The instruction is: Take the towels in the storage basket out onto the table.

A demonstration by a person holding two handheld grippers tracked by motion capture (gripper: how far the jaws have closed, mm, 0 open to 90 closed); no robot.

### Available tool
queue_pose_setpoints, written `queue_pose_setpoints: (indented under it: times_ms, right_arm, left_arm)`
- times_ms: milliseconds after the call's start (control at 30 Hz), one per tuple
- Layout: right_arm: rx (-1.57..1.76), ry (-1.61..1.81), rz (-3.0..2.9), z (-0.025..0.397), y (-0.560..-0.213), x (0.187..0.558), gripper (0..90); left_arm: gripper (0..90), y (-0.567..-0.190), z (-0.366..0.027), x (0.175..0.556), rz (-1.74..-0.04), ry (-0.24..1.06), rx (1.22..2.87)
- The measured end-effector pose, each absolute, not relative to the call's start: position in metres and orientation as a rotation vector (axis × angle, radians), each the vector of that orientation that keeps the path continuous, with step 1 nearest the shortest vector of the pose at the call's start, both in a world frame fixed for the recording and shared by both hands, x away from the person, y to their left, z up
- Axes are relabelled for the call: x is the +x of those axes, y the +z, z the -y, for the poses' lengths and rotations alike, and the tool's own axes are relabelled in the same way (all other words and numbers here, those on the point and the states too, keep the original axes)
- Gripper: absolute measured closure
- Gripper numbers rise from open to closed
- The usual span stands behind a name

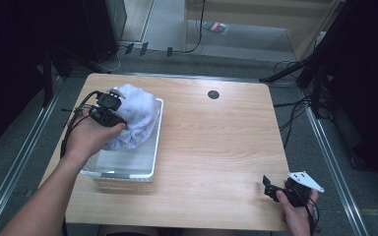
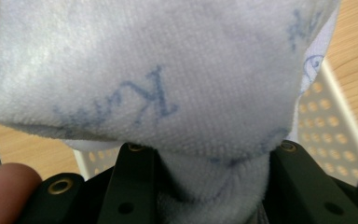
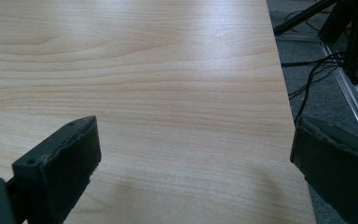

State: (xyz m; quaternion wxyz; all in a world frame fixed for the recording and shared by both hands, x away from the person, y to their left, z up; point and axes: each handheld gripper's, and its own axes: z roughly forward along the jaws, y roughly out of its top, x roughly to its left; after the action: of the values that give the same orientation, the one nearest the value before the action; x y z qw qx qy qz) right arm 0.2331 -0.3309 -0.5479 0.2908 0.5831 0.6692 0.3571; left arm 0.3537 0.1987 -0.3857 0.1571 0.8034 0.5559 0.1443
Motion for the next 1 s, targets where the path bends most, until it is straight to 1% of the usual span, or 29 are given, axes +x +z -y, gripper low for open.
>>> queue_pose_setpoints:
  times_ms: [400, 500, 1000]
  right_arm:
    - [1.552, 0.958, -1.786, 0.331, -0.548, 0.233, 1.8]
    - [1.554, 0.957, -1.786, 0.331, -0.548, 0.233, 1.7]
    - [1.555, 0.962, -1.790, 0.331, -0.548, 0.233, 1.8]
  left_arm:
    - [66.5, -0.352, -0.166, 0.358, -1.509, 0.433, 2.315]
    - [66.4, -0.351, -0.158, 0.359, -1.497, 0.438, 2.314]
    - [66.2, -0.355, -0.095, 0.368, -1.397, 0.370, 2.358]
